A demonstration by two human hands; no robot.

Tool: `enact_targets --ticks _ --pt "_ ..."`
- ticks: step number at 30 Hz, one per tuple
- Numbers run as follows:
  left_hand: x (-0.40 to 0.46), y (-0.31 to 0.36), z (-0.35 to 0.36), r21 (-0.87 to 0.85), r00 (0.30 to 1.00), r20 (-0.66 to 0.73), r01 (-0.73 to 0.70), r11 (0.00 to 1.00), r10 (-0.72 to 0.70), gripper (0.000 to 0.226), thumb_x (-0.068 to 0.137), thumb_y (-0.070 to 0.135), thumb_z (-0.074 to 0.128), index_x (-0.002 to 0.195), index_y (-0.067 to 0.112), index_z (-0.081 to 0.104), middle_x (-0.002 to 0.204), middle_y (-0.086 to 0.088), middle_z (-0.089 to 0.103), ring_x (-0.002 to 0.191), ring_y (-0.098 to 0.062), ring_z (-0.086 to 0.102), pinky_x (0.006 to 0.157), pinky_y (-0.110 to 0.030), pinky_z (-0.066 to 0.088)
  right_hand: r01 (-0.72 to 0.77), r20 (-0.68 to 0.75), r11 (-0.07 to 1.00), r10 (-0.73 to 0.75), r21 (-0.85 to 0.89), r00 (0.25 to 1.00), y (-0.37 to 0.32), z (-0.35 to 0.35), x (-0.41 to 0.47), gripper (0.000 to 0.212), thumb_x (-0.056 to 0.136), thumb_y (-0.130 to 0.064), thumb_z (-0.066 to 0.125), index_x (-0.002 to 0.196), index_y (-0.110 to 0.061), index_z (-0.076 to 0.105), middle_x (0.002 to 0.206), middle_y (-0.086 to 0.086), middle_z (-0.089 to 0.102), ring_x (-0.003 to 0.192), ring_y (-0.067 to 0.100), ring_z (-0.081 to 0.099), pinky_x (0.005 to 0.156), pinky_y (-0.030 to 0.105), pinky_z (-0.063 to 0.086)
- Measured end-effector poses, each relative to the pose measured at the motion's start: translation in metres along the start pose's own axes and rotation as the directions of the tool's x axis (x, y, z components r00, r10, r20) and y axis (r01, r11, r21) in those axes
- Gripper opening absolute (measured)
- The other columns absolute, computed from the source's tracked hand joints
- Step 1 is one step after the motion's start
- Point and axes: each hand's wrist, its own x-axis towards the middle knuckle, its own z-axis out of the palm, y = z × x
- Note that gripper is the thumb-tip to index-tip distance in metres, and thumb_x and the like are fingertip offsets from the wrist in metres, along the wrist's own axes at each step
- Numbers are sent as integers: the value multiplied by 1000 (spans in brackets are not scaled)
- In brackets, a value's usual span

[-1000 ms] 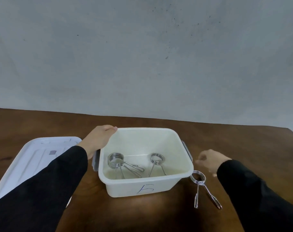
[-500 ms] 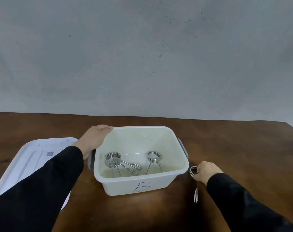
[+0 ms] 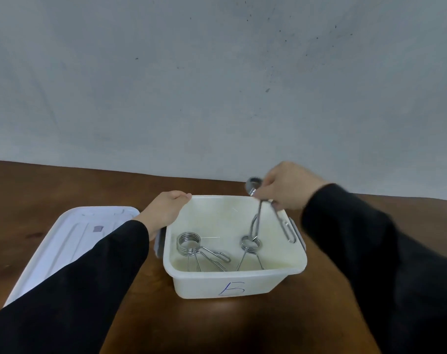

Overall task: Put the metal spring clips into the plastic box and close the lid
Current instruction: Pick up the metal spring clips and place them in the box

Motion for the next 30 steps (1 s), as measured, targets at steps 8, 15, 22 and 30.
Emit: enact_targets --ticks 8,15,22,30 --pt "0 2 2 -4 999 -6 -33 999 33 36 101 37 51 118 12 71 118 -3 69 114 -25 61 98 -36 45 -175 182 940 234 -294 955 28 128 63 33 87 -41 52 100 -13 64 92 1 56 99 27 57 96 37 46" --pt "2 1 2 18 999 -5 -52 998 52 36 101 36 51 116 11 72 115 -5 71 110 -24 63 87 -31 45 -241 226 941 296 -239 928 31 155 63 39 92 -36 58 125 -14 59 126 7 61 117 29 56 102 38 43" --pt "6 -1 2 54 999 -4 -49 997 49 39 101 38 50 123 12 70 123 -4 68 115 -23 60 96 -34 44 -255 171 945 291 -207 941 37 158 64 45 89 -44 61 125 -16 58 123 5 60 116 27 54 100 37 41" --pt "4 0 0 56 999 13 -33 998 33 40 100 40 50 122 13 69 121 -3 68 114 -22 62 99 -37 48 -39 -14 992 37 -121 999 14 104 43 45 94 -43 49 68 -8 60 69 6 64 81 29 66 71 34 50"
